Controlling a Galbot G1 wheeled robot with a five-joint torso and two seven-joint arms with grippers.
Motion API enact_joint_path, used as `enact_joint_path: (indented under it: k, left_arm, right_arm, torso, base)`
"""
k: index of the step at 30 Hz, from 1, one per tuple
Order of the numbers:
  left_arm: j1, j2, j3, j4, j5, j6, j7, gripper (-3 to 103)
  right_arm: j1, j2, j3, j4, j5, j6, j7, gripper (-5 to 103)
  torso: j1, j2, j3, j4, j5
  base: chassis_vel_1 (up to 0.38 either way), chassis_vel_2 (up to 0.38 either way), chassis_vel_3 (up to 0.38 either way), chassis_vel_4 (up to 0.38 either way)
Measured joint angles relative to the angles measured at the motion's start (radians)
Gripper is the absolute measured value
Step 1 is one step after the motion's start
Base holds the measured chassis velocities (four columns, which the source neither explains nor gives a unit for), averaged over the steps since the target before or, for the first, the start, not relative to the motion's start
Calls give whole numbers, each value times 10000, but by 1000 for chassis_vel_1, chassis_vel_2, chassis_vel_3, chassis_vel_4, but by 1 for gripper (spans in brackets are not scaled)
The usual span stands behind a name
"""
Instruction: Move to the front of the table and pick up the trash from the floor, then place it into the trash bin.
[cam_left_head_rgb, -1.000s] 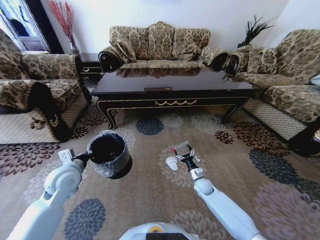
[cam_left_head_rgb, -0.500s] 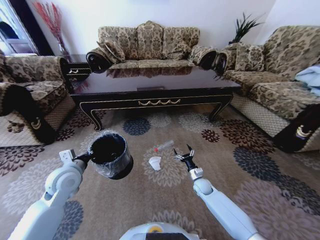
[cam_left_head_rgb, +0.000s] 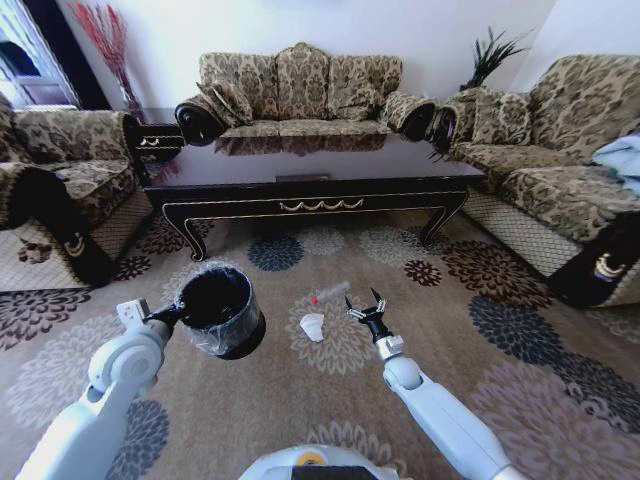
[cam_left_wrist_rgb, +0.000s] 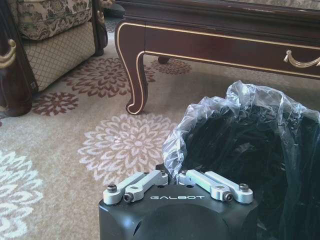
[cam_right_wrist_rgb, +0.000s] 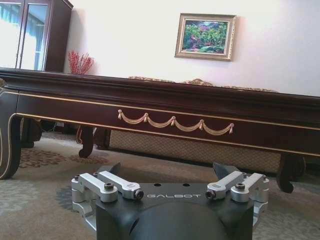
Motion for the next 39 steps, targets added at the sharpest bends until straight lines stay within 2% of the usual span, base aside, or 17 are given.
enact_joint_path:
  k: [13, 18, 22, 27, 31, 36, 38, 39]
  left_arm:
    - [16, -6, -188, -78, -43, 4, 20, 4]
    - [-55, 1, -453, -216, -243, 24, 4, 4]
    - [-257, 98, -912, -307, -670, 189, -284, 4]
    - [-429, 3, -997, -236, -701, 241, -348, 4]
    - [-651, -27, -996, -100, -685, 297, -450, 4]
    - [-717, 41, -1054, 118, -700, 384, -549, 4]
    - [-717, 76, -1078, 192, -703, 396, -552, 4]
    - [-717, 76, -1078, 192, -703, 396, -552, 4]
  right_arm:
    - [-29, 182, 101, -137, -391, -10, 408, 100]
    - [-162, 233, 121, -186, -536, -238, 686, 100]
    - [-534, -55, 20, -35, -281, -658, 793, 100]
    - [-894, -543, -475, -2, 258, -1270, 840, 100]
    - [-743, -591, -1012, -182, 781, -1487, 823, 100]
    - [-308, -533, -1587, -398, 976, -1780, 871, 100]
    - [72, -681, -2083, -353, 1526, -2608, 1274, 100]
    - [72, -681, -2083, -353, 1526, -2608, 1274, 100]
  torso:
    - [8, -1, 6, 1, -1]
    - [8, -1, 6, 3, -2]
    - [-3, 0, -3, 3, 4]
    - [-1, -1, 0, 0, 1]
    - [0, -1, 1, -1, 0]
    - [0, -1, 1, 5, 2]
    - [0, -1, 1, 6, 0]
    - [0, -1, 1, 6, 0]
  base:
    - [-162, 163, 149, -170]
    - [-64, 50, 50, -43]
    - [22, -29, -27, 40]
    - [15, -18, -17, 17]
    - [0, 0, 0, 0]
    - [0, 0, 0, 0]
    - [0, 0, 0, 0]
    - [0, 0, 0, 0]
